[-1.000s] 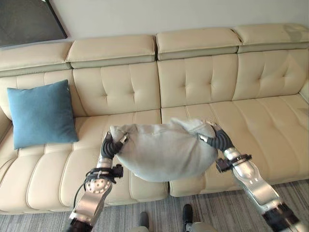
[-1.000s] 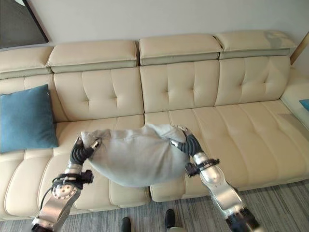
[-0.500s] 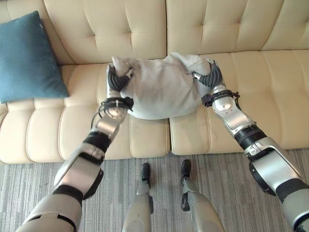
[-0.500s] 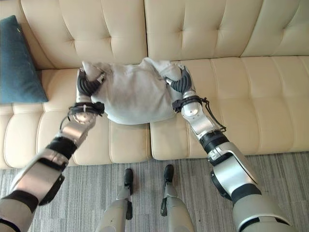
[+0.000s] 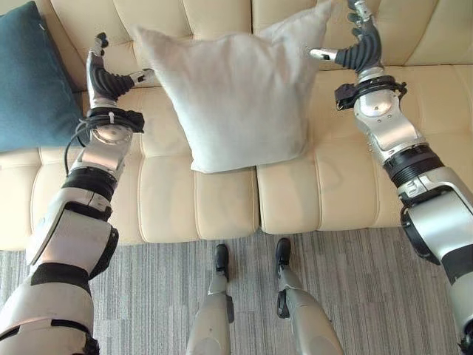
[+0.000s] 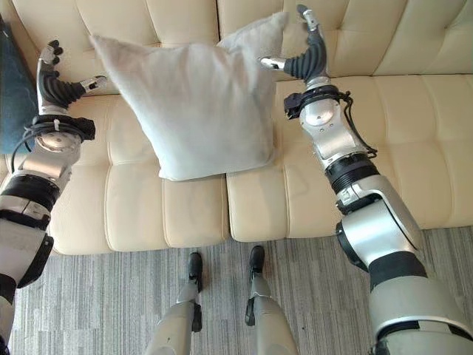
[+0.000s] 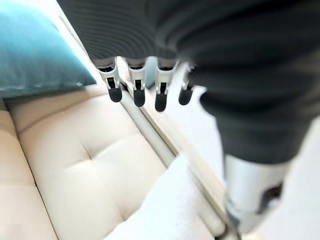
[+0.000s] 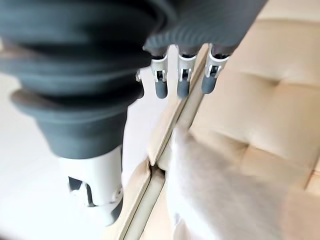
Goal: Pick up all the scattered cushions and arrange them neatly on the sofa.
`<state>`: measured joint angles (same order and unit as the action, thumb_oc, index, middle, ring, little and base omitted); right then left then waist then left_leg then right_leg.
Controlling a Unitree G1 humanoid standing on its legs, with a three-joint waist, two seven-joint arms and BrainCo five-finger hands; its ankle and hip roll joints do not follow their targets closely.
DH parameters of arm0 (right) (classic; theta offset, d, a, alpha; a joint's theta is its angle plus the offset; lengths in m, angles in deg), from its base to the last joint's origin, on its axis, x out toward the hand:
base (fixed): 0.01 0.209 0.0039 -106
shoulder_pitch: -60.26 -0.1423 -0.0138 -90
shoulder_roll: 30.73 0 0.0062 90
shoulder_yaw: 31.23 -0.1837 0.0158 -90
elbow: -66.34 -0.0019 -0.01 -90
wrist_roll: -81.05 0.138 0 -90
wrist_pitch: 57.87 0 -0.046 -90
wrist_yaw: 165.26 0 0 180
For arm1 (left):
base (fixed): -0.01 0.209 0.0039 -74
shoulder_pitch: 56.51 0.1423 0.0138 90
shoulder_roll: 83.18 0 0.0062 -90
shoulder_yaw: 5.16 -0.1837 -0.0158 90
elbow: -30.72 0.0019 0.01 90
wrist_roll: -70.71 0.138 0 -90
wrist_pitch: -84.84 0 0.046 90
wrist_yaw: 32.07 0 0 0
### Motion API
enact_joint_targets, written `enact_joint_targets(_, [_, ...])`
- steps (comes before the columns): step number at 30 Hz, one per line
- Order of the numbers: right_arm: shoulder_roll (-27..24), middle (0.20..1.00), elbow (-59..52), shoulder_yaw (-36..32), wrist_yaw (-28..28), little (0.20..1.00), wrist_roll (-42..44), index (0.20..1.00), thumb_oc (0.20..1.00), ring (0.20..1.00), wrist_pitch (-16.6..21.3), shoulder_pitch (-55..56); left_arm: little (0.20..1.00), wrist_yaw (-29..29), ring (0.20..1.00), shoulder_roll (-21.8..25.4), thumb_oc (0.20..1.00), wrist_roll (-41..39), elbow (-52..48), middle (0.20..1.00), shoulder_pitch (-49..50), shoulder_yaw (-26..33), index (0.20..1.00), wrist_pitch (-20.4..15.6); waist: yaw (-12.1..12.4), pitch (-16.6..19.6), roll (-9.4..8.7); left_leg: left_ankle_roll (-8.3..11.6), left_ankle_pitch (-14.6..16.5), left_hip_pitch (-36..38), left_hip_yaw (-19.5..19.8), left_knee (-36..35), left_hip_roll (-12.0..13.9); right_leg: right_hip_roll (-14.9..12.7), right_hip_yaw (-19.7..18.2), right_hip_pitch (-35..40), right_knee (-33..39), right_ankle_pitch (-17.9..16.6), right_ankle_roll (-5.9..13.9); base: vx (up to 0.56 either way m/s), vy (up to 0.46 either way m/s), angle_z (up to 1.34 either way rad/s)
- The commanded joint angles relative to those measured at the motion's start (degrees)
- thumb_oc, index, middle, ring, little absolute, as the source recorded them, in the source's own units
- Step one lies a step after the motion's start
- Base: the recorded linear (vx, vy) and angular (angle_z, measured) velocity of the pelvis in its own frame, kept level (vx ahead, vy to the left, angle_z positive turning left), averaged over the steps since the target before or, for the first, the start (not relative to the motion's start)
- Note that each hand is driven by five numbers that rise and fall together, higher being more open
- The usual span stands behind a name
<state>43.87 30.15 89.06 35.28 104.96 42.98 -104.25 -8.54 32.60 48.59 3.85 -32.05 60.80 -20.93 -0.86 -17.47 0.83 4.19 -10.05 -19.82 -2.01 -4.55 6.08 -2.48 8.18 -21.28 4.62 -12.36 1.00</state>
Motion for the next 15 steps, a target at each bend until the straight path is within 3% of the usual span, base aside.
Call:
enact_joint_targets(1, [-0.55,1.000,1.50,-2.58,1.50,1.000,4.42,1.000,1.000,1.000,2.82,-1.01,1.000,-0.34,1.000,2.73,1.000,-5.21,-1.60,1.000,-1.03,0.23,1.000,-2.68,1.35,4.14,-2.13,2.76,5.32,2.80,0.55,0.29,-1.01,-4.89,-2.65,1.90,-2.80,7.38,8.71,0.05,0.011,0.03])
enact_joint_targets(7, [-5.25,1.000,-17.34,-10.59,-0.35,1.000,2.72,1.000,1.000,1.000,4.81,17.00,1.000,0.08,1.000,1.43,1.000,-1.38,-23.95,1.000,21.74,10.05,1.000,-5.79,1.50,4.84,-2.67,2.69,5.58,3.70,0.79,-0.14,-1.50,-4.81,-2.75,3.40,-1.39,7.17,8.72,0.06,0.009,0.01])
enact_joint_targets(12, [-7.99,1.000,-34.51,-19.56,-7.33,1.000,-4.97,1.000,1.000,1.000,5.15,44.25,1.000,-5.97,1.000,-3.78,1.000,1.35,-40.80,1.000,47.50,18.44,1.000,-5.76,1.23,6.09,-3.21,2.19,6.85,6.21,0.19,-0.17,-1.68,-4.81,-2.25,6.08,-0.92,7.90,8.47,0.06,-0.009,0.04])
enact_joint_targets(15, [-6.57,1.000,-40.48,-24.14,-12.03,1.000,-7.85,1.000,1.000,1.000,5.25,58.26,1.000,-11.00,1.000,-7.15,1.000,2.73,-41.95,1.000,59.62,21.01,1.000,-4.00,0.98,6.33,-3.40,1.83,7.87,8.67,-0.42,-0.03,-1.73,-4.71,-2.05,8.40,-0.75,8.38,8.54,0.05,-0.018,-0.05])
